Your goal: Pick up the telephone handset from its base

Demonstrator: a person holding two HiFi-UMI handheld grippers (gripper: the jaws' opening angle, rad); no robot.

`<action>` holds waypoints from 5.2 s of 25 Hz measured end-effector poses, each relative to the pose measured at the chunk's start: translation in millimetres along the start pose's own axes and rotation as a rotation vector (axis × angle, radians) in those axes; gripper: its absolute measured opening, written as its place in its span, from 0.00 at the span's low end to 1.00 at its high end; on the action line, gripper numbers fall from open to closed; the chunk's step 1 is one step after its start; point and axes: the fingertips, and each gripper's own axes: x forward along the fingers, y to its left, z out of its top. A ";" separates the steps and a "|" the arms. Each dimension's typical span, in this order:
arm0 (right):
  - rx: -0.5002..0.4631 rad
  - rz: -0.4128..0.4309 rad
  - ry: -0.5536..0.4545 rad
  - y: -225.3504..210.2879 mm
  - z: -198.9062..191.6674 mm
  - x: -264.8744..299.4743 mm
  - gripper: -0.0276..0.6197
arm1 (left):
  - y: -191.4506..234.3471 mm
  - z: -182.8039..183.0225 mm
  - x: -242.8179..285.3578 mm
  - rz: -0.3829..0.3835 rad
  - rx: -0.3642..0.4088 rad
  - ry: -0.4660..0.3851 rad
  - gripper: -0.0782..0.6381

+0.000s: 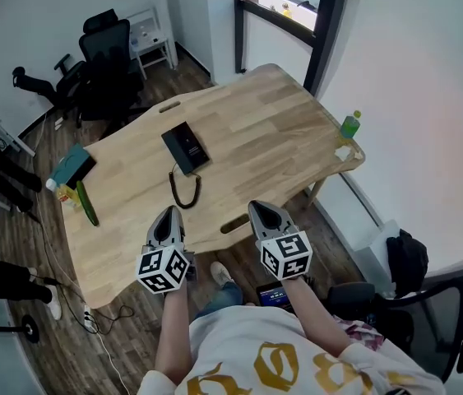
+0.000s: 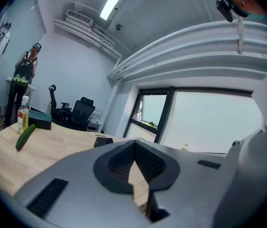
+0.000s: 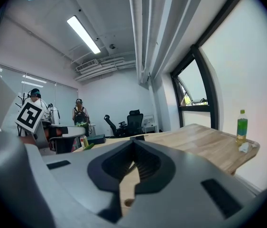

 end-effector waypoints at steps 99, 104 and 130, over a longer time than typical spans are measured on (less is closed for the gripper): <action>-0.060 0.112 0.391 -100.2 -87.0 343.0 0.05 | 168.9 -114.8 296.1 -0.049 -0.333 0.449 0.28; -0.054 0.108 0.385 -99.3 -85.5 340.2 0.05 | 170.3 -112.1 295.3 -0.060 -0.400 0.437 0.25; -0.053 0.113 0.292 -86.6 -55.3 316.9 0.05 | 145.1 -81.0 276.7 -0.161 -0.523 0.324 0.21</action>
